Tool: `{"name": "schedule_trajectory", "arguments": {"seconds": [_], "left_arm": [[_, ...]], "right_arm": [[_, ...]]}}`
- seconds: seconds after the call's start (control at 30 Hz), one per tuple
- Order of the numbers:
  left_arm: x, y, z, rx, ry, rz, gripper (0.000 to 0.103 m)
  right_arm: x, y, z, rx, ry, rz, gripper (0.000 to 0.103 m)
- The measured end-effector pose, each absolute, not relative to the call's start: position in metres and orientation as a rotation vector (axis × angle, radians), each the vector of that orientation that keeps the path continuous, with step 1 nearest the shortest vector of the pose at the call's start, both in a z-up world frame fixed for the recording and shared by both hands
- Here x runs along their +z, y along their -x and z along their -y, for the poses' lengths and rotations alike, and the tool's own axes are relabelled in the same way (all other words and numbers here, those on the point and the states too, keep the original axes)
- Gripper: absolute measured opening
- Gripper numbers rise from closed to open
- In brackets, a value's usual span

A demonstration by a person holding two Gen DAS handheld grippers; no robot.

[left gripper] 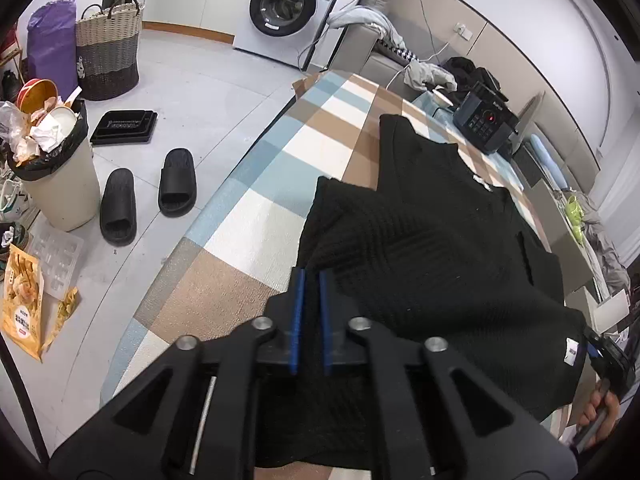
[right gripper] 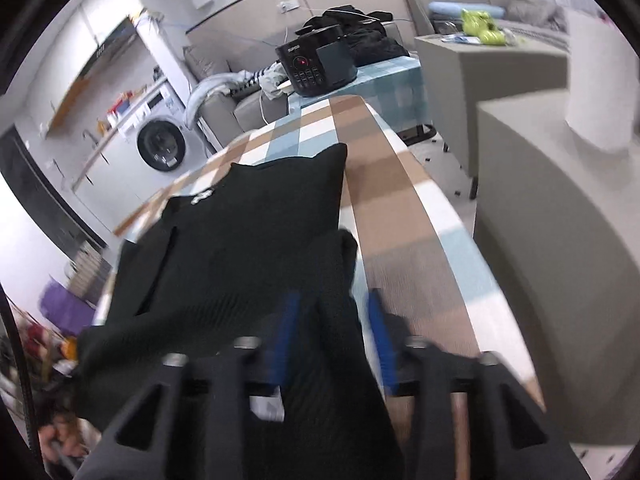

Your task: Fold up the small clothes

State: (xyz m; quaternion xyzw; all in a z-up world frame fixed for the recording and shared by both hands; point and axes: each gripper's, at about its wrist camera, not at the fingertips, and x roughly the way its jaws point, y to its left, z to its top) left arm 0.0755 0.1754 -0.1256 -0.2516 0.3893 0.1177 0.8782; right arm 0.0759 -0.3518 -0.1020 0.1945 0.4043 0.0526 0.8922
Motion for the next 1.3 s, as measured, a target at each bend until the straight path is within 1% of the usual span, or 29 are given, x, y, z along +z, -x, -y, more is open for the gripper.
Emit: {"name": "schedule_trajectory", "arguments": {"seconds": [0.13,0.2,0.23,0.27,0.33,0.6,0.63,0.7,0.73,0.77,0.83,0.87,0.9,0.93,0.97,1.1,1.3], "left_arm": [[-0.137,-0.084,-0.178,0.251,0.540,-0.835,0.011],[-0.139,-0.085,-0.179,0.258,0.543,-0.832,0.017],[-0.139,-0.086,-0.179,0.263,0.542,-0.832,0.027],[-0.141,-0.086,-0.180,0.278,0.541,-0.837,0.044],[-0.141,-0.086,-0.182,0.302,0.545,-0.840,0.061],[-0.146,-0.088,-0.179,0.268,0.513,-0.853,0.061],[-0.146,-0.090,-0.178,0.258,0.512,-0.859,0.060],[-0.145,-0.093,-0.174,0.225,0.515,-0.851,0.043],[-0.143,-0.095,-0.172,0.210,0.507,-0.846,0.026],[-0.142,-0.096,-0.169,0.204,0.493,-0.841,0.014],[-0.136,-0.095,-0.164,0.202,0.464,-0.810,0.004],[-0.133,-0.094,-0.163,0.208,0.455,-0.794,0.003],[-0.129,-0.094,-0.163,0.211,0.452,-0.778,0.003],[-0.125,-0.094,-0.163,0.214,0.455,-0.759,0.003],[-0.120,-0.094,-0.163,0.216,0.458,-0.745,0.003],[-0.100,-0.099,-0.164,0.207,0.449,-0.691,0.002],[-0.075,-0.138,-0.163,0.196,0.413,-0.649,0.002]], "right_arm": [[-0.109,-0.054,0.349,0.119,-0.394,-0.866,0.044],[-0.112,-0.048,0.349,0.125,-0.393,-0.879,0.044],[-0.113,-0.045,0.349,0.126,-0.394,-0.882,0.044],[-0.114,-0.042,0.349,0.124,-0.395,-0.888,0.044],[-0.116,-0.038,0.349,0.131,-0.402,-0.896,0.044],[-0.116,-0.028,0.345,0.137,-0.405,-0.906,0.044],[-0.116,-0.028,0.344,0.136,-0.404,-0.906,0.044],[-0.115,-0.027,0.343,0.145,-0.399,-0.908,0.044],[-0.115,-0.026,0.342,0.147,-0.392,-0.905,0.044],[-0.115,-0.025,0.341,0.147,-0.383,-0.902,0.044],[-0.117,-0.027,0.340,0.145,-0.373,-0.903,0.043],[-0.118,-0.027,0.339,0.143,-0.365,-0.899,0.040],[-0.118,-0.027,0.337,0.143,-0.346,-0.890,0.032],[-0.115,-0.026,0.336,0.145,-0.328,-0.875,0.008],[-0.110,-0.022,0.335,0.150,-0.312,-0.833,0.005],[-0.089,-0.018,0.333,0.144,-0.295,-0.732,0.004],[-0.078,-0.035,0.328,0.123,-0.323,-0.694,0.004]]}}
